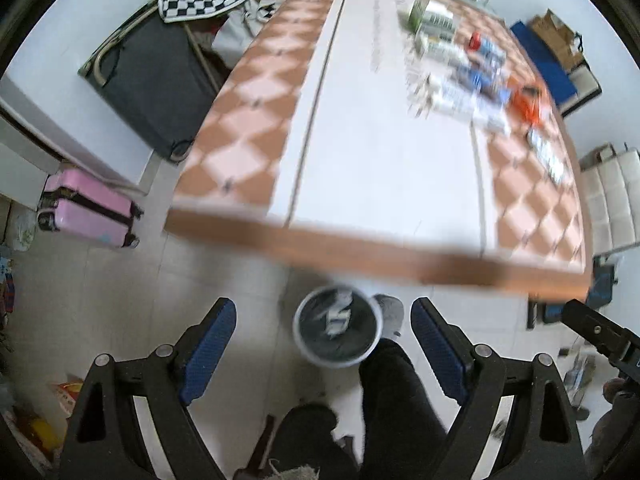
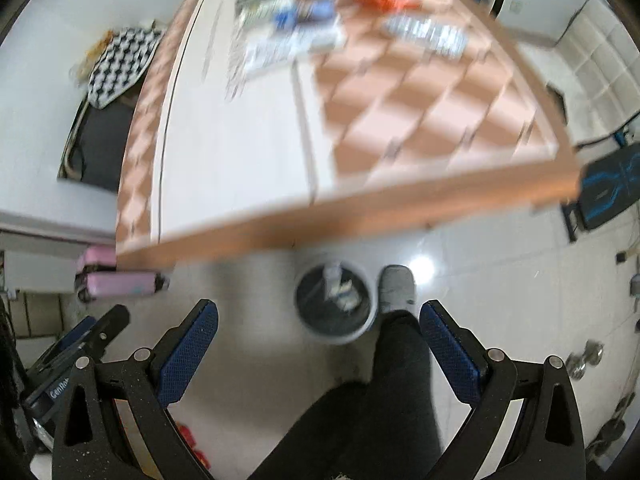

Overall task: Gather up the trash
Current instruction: 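Grasp the blue snack bag with the left gripper while the right grasps the silver blister pack, then carry the blue bag and silver blister pack to the bin and release both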

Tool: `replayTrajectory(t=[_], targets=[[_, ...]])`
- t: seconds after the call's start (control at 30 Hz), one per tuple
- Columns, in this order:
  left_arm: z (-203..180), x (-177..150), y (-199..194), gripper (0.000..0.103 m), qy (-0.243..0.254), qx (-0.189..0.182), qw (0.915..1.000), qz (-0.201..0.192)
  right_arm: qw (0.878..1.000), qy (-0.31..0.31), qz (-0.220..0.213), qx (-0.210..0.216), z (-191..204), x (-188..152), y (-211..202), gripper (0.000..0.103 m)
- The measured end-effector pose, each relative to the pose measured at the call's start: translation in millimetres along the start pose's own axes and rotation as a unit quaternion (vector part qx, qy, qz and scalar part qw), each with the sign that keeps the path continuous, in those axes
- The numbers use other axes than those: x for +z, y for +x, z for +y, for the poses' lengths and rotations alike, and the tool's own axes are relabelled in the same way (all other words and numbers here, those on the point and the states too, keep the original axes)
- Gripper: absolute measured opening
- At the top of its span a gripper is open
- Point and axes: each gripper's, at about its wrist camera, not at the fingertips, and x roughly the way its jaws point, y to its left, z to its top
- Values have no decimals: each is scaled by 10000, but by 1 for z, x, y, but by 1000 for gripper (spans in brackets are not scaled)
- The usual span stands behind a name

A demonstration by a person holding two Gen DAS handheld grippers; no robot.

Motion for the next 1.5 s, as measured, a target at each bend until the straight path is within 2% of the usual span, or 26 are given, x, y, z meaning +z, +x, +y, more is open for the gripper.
replayTrajectory(t=[0.17, 0.27, 0.3, 0.4, 0.53, 0.6, 0.67, 0.73, 0.8, 0.87, 0.9, 1.0, 1.07, 1.1, 1.2, 1.3, 1.4, 1.5], targets=[[-41, 76, 18, 89, -104, 46, 9999, -106, 9988, -270, -5, -405, -42, 111, -5, 102], [-70, 113, 50, 89, -470, -131, 9986, 223, 9936, -706, 169, -869, -61, 178, 21, 102], [-78, 125, 67, 89, -695, -235, 9963, 450, 9896, -916, 292, -1067, -68, 206, 34, 102], [-100, 151, 114, 89, -1331, -595, 9834, 1077, 9798, -1343, 564, -1367, -83, 254, 72, 102], [-114, 171, 150, 88, -1888, -644, 9698, 1404, 9645, -1971, 1003, -1445, -87, 296, 120, 102], [-118, 181, 161, 88, -2139, -724, 9621, 1531, 9555, -2247, 1225, -1467, -85, 306, 140, 102], [-122, 189, 165, 88, -2242, -729, 9589, 1580, 9512, -2403, 1363, -1376, -83, 312, 152, 101], [-129, 201, 160, 88, -2059, -557, 9665, 1429, 9533, -2385, 1382, -1235, -83, 313, 156, 97], [-140, 212, 150, 88, -1660, -394, 9780, 1197, 9557, -2339, 1353, -1165, -85, 313, 153, 92], [-150, 222, 140, 88, -1249, -343, 9866, 997, 9591, -2257, 1269, -1143, -88, 316, 150, 74], [-155, 227, 135, 88, -1072, -342, 9897, 887, 9615, -2184, 1219, -1137, -90, 318, 145, 71], [-169, 242, 133, 88, -821, -618, 9916, 783, 9704, -1857, 1157, -1026, -97, 315, 136, 68], [-178, 251, 139, 88, -748, -826, 9898, 891, 9768, -1570, 1146, -904, -105, 320, 132, 68], [-185, 254, 143, 84, -700, -941, 9883, 977, 9804, -1391, 1147, -792, -110, 323, 129, 68], [-205, 264, 162, 54, -526, -976, 9866, 1199, 9862, -1064, 1076, -664, -124, 332, 121, 68], [-211, 268, 156, 31, -399, -901, 9900, 1005, 9886, -903, 1014, -647, -133, 339, 116, 68], [-215, 267, 142, 20, -205, -705, 9941, 796, 9909, -787, 845, -685, -139, 342, 104, 68], [-212, 263, 123, 17, 31, -410, 9978, 511, 9931, -676, 636, -720, -124, 329, 92, 68]])
